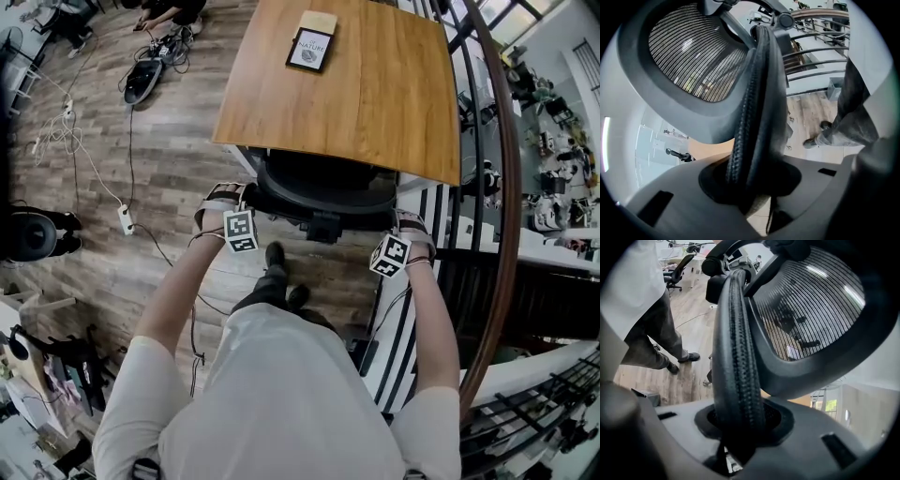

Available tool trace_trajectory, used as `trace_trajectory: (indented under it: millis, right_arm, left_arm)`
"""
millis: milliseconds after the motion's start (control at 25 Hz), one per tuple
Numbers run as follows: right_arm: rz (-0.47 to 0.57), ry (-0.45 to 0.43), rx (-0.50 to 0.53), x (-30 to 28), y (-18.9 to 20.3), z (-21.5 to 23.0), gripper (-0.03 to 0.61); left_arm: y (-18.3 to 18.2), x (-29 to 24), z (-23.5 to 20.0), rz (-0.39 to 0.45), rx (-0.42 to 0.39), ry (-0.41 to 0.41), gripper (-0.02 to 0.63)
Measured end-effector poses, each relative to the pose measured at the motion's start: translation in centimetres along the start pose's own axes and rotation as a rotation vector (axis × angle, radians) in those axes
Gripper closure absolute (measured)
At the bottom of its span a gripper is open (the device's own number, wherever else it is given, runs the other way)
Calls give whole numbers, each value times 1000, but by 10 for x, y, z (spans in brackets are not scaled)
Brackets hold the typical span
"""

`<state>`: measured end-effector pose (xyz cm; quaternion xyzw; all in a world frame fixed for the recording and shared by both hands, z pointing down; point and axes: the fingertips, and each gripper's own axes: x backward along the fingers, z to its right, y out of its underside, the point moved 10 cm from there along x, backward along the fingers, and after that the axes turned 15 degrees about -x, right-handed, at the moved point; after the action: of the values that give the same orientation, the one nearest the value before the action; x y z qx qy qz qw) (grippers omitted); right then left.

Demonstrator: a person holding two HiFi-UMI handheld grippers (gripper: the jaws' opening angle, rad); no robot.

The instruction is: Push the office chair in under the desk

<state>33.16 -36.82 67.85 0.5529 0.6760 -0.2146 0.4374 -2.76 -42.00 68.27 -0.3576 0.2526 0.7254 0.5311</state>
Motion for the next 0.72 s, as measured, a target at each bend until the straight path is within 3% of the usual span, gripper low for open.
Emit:
trace_trajectory:
  millis: [720]
  right_arm:
    - [-33,11,-47,-39,-27,52,469]
  left_arm:
    - [30,-51,-63,30,-33,-11,499]
